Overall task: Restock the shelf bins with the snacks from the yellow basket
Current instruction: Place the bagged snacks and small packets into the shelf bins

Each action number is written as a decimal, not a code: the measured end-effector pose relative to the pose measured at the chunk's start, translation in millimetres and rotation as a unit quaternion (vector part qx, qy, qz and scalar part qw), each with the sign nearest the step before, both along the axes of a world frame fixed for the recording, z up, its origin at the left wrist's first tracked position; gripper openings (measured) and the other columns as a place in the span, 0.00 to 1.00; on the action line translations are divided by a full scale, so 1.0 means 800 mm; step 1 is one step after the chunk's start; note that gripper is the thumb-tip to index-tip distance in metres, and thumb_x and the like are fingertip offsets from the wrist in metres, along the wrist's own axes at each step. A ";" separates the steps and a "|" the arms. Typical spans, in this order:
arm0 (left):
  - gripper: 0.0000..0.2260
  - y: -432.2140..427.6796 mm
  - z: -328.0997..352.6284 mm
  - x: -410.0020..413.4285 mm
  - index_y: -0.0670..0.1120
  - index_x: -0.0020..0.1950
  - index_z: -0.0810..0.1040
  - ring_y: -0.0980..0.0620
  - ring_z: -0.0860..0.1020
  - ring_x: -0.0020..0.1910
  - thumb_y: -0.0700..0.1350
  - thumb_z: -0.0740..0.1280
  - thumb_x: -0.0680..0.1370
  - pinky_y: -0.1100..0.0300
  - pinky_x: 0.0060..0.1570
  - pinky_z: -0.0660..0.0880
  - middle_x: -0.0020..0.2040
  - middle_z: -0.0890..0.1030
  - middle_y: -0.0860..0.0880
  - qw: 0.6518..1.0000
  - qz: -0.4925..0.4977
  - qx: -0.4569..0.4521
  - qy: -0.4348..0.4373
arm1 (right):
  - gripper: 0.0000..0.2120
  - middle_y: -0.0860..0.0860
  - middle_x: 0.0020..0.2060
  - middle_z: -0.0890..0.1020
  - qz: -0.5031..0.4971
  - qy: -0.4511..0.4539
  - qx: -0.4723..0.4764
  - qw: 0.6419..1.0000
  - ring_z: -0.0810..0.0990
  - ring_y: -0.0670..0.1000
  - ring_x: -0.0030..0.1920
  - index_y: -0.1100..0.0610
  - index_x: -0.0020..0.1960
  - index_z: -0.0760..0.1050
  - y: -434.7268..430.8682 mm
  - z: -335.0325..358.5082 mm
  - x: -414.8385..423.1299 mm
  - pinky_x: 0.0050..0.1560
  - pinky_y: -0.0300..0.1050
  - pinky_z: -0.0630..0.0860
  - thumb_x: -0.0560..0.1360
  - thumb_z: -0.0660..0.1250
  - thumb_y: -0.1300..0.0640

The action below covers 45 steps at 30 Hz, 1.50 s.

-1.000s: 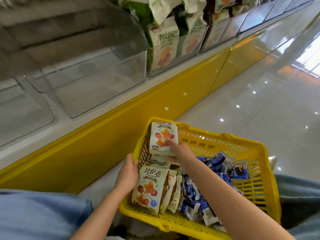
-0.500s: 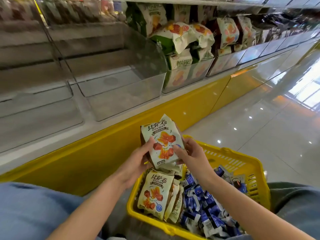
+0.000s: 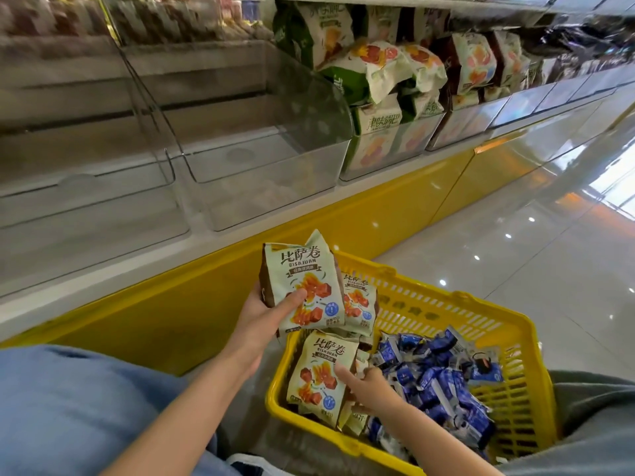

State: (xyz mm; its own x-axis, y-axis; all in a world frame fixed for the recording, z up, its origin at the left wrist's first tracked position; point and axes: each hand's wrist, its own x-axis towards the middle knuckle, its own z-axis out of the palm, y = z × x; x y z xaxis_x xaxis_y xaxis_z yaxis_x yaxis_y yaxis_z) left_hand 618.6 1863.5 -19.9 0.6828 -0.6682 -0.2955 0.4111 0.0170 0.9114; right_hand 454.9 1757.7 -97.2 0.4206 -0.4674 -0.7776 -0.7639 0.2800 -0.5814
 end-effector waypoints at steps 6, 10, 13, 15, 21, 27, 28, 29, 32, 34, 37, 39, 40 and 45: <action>0.23 -0.004 -0.004 -0.002 0.53 0.55 0.74 0.54 0.83 0.46 0.47 0.74 0.62 0.64 0.38 0.79 0.47 0.84 0.53 0.999 -0.002 0.018 -0.027 | 0.24 0.52 0.52 0.82 -0.065 -0.009 0.036 0.997 0.82 0.50 0.49 0.57 0.59 0.70 0.017 -0.024 0.013 0.41 0.41 0.79 0.69 0.73 0.47; 0.22 -0.003 -0.003 -0.004 0.54 0.54 0.74 0.55 0.83 0.45 0.49 0.74 0.61 0.65 0.36 0.78 0.46 0.84 0.53 0.998 0.002 0.034 -0.045 | 0.19 0.54 0.45 0.85 -0.111 -0.042 0.067 0.991 0.84 0.51 0.42 0.60 0.55 0.74 0.014 -0.019 0.016 0.34 0.41 0.79 0.69 0.74 0.52; 0.24 -0.001 0.002 -0.003 0.53 0.55 0.73 0.55 0.83 0.46 0.52 0.74 0.60 0.60 0.41 0.80 0.49 0.83 0.52 0.995 0.002 0.062 -0.084 | 0.16 0.53 0.40 0.86 -0.101 -0.060 0.088 0.989 0.85 0.52 0.40 0.59 0.52 0.75 0.003 -0.004 0.011 0.33 0.42 0.79 0.70 0.73 0.51; 0.27 0.001 0.008 -0.002 0.53 0.56 0.73 0.53 0.82 0.48 0.55 0.74 0.59 0.56 0.46 0.79 0.50 0.83 0.52 0.991 -0.009 0.075 -0.113 | 0.17 0.53 0.41 0.86 -0.083 -0.084 0.086 0.989 0.85 0.52 0.40 0.59 0.53 0.74 -0.011 0.013 0.005 0.33 0.41 0.79 0.70 0.73 0.51; 0.23 0.002 0.039 0.003 0.57 0.52 0.72 0.63 0.81 0.41 0.54 0.73 0.60 0.72 0.32 0.75 0.46 0.81 0.56 0.981 -0.014 0.068 -0.180 | 0.24 0.52 0.41 0.86 -0.055 -0.185 0.002 0.981 0.85 0.53 0.40 0.55 0.56 0.72 -0.056 0.092 -0.006 0.32 0.39 0.79 0.64 0.74 0.48; 0.22 0.018 0.101 0.017 0.61 0.53 0.71 0.66 0.80 0.45 0.57 0.71 0.61 0.73 0.35 0.74 0.46 0.82 0.61 0.963 0.029 0.024 -0.266 | 0.27 0.50 0.46 0.85 -0.077 -0.328 -0.114 0.935 0.84 0.51 0.45 0.52 0.60 0.72 -0.085 0.187 0.027 0.41 0.43 0.80 0.63 0.71 0.44; 0.21 0.021 0.113 0.021 0.62 0.53 0.70 0.66 0.80 0.45 0.58 0.70 0.62 0.73 0.35 0.74 0.46 0.81 0.62 0.960 0.043 0.016 -0.278 | 0.27 0.50 0.46 0.85 -0.075 -0.348 -0.125 0.926 0.84 0.51 0.45 0.53 0.60 0.73 -0.086 0.203 0.037 0.40 0.42 0.81 0.64 0.70 0.44; 0.20 0.026 0.125 0.026 0.64 0.52 0.69 0.67 0.80 0.45 0.59 0.68 0.62 0.73 0.34 0.74 0.46 0.81 0.63 0.956 0.061 0.009 -0.288 | 0.28 0.50 0.47 0.85 -0.069 -0.366 -0.137 0.918 0.84 0.51 0.46 0.54 0.60 0.73 -0.085 0.219 0.048 0.41 0.42 0.81 0.63 0.70 0.44; 0.20 0.043 0.159 0.044 0.63 0.53 0.68 0.67 0.79 0.46 0.61 0.66 0.63 0.74 0.34 0.74 0.45 0.80 0.68 0.941 0.105 -0.019 -0.322 | 0.29 0.52 0.49 0.84 -0.030 -0.418 -0.161 0.893 0.84 0.52 0.48 0.56 0.61 0.73 -0.077 0.264 0.085 0.44 0.43 0.81 0.63 0.70 0.44; 0.19 0.057 0.178 0.058 0.61 0.54 0.69 0.66 0.80 0.46 0.59 0.67 0.65 0.73 0.36 0.75 0.46 0.80 0.68 0.928 0.139 -0.035 -0.345 | 0.28 0.51 0.49 0.84 -0.002 -0.441 -0.157 0.883 0.84 0.51 0.47 0.54 0.60 0.73 -0.070 0.290 0.113 0.43 0.41 0.80 0.63 0.70 0.43; 0.16 0.078 0.197 0.081 0.57 0.53 0.69 0.66 0.79 0.46 0.55 0.67 0.67 0.73 0.36 0.75 0.45 0.81 0.67 0.902 0.208 -0.043 -0.377 | 0.20 0.49 0.46 0.85 0.024 -0.441 -0.131 0.888 0.84 0.49 0.45 0.52 0.57 0.74 -0.062 0.320 0.163 0.39 0.39 0.80 0.68 0.69 0.45; 0.17 0.090 0.206 0.097 0.54 0.53 0.70 0.67 0.79 0.46 0.55 0.68 0.67 0.74 0.36 0.74 0.44 0.81 0.63 0.884 0.252 -0.039 -0.391 | 0.15 0.50 0.43 0.86 0.014 -0.426 -0.119 0.897 0.85 0.49 0.42 0.54 0.55 0.75 -0.061 0.334 0.201 0.35 0.39 0.80 0.72 0.68 0.49; 0.19 0.096 0.210 0.105 0.52 0.54 0.70 0.67 0.79 0.45 0.56 0.68 0.67 0.75 0.36 0.74 0.45 0.81 0.61 0.876 0.270 -0.035 -0.397 | 0.15 0.51 0.42 0.86 0.011 -0.411 -0.120 0.903 0.85 0.49 0.41 0.55 0.56 0.75 -0.060 0.339 0.221 0.35 0.40 0.80 0.73 0.68 0.49; 0.20 0.119 0.223 0.146 0.56 0.53 0.69 0.70 0.78 0.43 0.59 0.67 0.65 0.77 0.35 0.72 0.42 0.80 0.65 0.863 0.314 0.005 -0.397 | 0.16 0.51 0.42 0.84 0.020 -0.354 -0.160 0.921 0.83 0.44 0.30 0.57 0.53 0.74 -0.060 0.351 0.316 0.24 0.35 0.75 0.72 0.70 0.48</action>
State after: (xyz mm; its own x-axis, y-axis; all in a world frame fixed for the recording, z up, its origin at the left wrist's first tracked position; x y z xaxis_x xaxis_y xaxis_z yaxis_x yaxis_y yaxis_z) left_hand 735.6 1959.1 158.6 0.8989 -0.0936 0.4280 -0.4299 -0.0008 0.9029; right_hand 708.0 1709.7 183.4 0.7907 -0.5988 -0.1275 -0.1679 -0.0118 -0.9857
